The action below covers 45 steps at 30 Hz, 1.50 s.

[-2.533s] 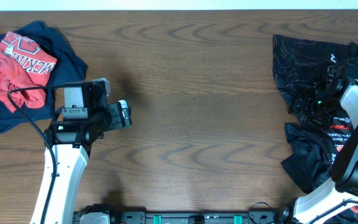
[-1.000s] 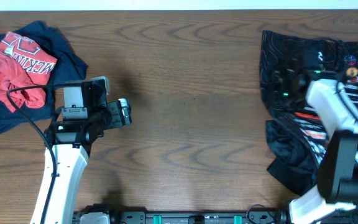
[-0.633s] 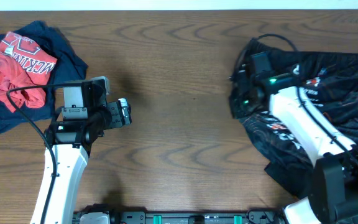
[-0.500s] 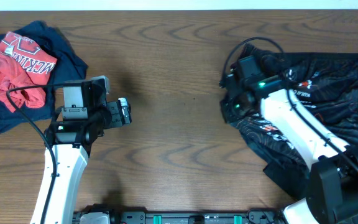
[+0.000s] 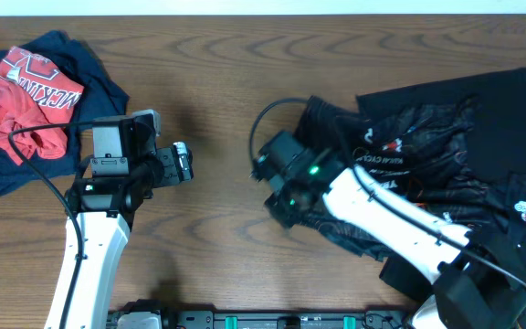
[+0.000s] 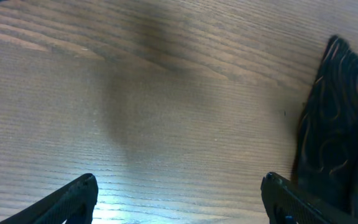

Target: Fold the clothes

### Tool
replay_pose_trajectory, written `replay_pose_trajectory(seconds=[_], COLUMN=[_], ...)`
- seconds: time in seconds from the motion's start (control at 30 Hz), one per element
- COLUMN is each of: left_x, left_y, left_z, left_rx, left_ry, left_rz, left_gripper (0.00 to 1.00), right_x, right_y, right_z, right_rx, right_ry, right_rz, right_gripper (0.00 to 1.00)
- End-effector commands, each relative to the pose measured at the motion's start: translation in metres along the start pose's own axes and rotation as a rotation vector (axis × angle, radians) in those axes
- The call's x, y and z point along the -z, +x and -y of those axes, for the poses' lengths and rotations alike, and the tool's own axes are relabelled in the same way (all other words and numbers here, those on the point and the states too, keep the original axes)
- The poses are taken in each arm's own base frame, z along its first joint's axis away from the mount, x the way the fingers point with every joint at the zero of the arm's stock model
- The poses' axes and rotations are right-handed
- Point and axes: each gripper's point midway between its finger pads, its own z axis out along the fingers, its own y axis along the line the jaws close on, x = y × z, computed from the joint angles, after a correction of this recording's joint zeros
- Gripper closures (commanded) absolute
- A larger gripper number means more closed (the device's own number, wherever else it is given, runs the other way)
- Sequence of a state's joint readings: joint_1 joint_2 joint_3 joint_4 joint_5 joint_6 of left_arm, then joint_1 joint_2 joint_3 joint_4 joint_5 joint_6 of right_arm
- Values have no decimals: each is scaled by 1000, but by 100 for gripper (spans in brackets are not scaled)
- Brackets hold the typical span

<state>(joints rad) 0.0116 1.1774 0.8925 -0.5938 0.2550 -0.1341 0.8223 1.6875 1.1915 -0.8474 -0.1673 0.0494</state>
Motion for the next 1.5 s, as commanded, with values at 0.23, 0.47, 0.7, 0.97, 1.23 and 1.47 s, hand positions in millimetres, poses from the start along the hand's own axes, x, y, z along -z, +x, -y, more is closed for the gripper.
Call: replay_pose_trajectory(seconds=[0.23,0.47,0.7,0.97,1.23,1.47], left_x=[2,2,2,2,2,2], left_y=[-6,-6,-7,-8,-9,-11], left_z=[0,0,0,0,0,1], left_rx=[11,10,10,9,8,6], left_ry=[-1,0,-1,0,1,3], left_rz=[17,20,20,24,30,38], left_gripper=[15,14,14,15,15,15], right_x=[-10,-31,-39,-4,36,57], right_y=[21,44,32,-12,-26,33], right_z=[-73,-104,-62,20,132,225], right_rx=[258,336,187,-52,-385,-762], right_ry=[-89,-129,38,119,208,200], right_rz=[-54,-143,-135,-43,64,33], right_gripper=[99,99,4,25,73,99])
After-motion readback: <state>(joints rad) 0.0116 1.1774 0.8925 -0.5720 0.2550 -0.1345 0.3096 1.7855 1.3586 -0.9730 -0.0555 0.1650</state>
